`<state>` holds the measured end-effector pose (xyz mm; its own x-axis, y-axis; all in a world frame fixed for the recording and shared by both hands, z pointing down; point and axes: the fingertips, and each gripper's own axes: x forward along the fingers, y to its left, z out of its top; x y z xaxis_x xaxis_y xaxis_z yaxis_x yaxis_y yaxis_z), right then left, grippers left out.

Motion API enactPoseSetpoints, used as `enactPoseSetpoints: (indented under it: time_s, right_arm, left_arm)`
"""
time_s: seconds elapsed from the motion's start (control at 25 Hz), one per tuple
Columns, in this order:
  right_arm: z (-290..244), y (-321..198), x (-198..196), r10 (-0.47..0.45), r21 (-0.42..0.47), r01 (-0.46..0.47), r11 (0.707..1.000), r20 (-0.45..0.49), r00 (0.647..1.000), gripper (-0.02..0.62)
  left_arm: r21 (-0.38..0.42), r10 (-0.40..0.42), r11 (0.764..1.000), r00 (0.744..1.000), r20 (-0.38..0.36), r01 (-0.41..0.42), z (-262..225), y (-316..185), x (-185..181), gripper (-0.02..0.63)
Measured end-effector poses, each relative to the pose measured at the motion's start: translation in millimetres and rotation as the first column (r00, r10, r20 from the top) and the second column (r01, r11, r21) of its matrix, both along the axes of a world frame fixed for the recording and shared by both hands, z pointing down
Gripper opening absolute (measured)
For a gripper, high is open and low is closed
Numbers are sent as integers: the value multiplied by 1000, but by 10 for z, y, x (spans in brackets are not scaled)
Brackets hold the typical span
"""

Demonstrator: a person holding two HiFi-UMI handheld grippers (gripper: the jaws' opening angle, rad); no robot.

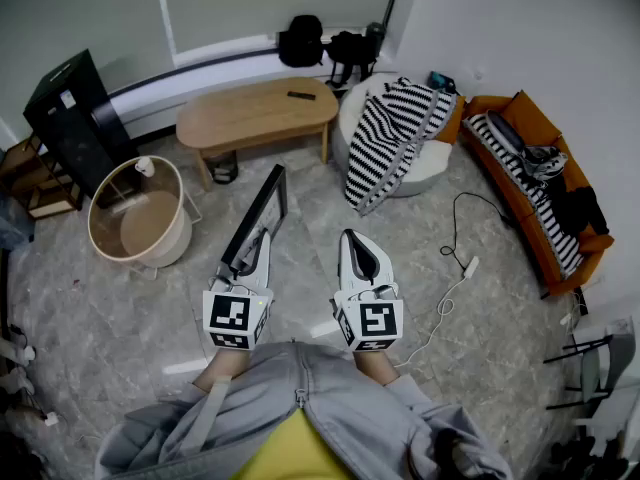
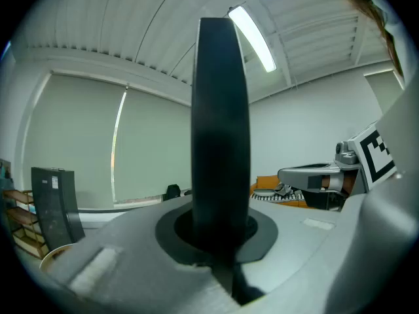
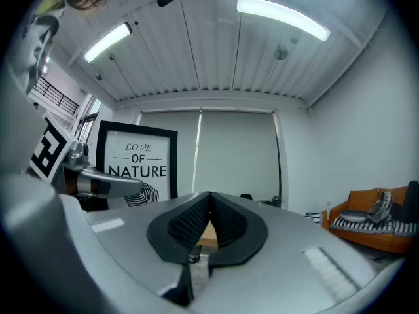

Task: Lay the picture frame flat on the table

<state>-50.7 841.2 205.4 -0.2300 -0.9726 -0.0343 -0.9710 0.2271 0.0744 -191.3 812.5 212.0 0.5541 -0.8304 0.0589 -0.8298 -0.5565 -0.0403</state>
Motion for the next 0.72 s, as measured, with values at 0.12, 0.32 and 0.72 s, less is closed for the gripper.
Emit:
enactPoseSetpoints:
  time_s: [0.12,0.32,0.72]
  right_arm:
    - [36,-5,79,-1,-1,1,1000,-4,1000,0]
    - [65,-122,171,-7,12,7,1000,26,1000,2]
    - [294,-1010,233,1,-5,-1,1000,19,1000,2]
  left_arm:
    - [-3,-3,1000,1000,-4,3,37,-14,82,11]
    - [-14,-2,1000,1000,7,2,114,-135,164,11]
    - [-21,8,1000,1000,-11,-9,331,-1048,227,11]
